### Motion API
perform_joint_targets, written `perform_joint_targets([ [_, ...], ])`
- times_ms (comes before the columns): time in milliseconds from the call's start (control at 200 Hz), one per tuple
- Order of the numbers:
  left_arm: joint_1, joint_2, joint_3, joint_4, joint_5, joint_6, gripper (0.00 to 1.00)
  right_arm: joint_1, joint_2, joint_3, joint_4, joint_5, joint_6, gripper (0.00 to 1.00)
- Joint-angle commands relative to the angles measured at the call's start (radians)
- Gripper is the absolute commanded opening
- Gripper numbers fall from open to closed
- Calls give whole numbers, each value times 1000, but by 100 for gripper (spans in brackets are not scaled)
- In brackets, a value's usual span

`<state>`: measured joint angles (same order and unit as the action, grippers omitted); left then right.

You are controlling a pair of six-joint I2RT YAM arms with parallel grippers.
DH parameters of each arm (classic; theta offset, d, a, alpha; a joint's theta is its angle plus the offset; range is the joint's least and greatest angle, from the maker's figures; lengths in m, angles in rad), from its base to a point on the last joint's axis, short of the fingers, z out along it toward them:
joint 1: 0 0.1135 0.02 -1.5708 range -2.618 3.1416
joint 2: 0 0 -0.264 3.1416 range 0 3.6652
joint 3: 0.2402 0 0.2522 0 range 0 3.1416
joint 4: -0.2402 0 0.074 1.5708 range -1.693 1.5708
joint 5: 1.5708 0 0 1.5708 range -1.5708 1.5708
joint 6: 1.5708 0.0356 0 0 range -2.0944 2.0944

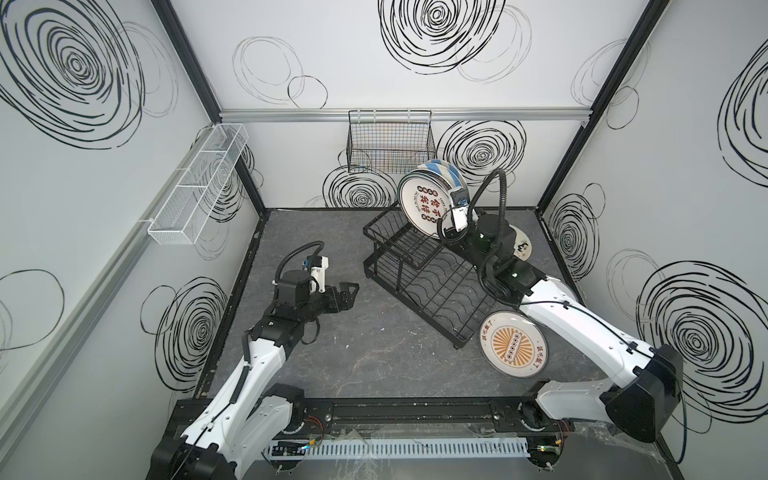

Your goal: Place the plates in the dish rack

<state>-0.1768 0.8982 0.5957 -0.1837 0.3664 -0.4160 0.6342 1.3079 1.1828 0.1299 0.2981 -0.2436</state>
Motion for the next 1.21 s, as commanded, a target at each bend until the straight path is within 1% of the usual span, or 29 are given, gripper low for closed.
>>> perform_joint_targets([
  [0,-7,9,-6,49,12,1,96,5,12,49,42,-16,-6,0],
  [240,-9,10,-4,52,10,2,96,24,30,146,29,39,-25,0],
  [365,-9,16,0,54,11,3,96,31,24,207,6,35,-29,0],
  [505,-9,15,0,52,13,6,96,51,18,230,-9,58,-39,0],
  [690,-10,11,-8,49,14,6,96,58,-10,179,-1,78,-37,0],
  [926,-10,5,-6,41,11,9,96,43,-22,106,17,114,-50,0],
  [1201,-10,0,-8,32,7,13,96,28,-22,87,30,111,-50,0],
])
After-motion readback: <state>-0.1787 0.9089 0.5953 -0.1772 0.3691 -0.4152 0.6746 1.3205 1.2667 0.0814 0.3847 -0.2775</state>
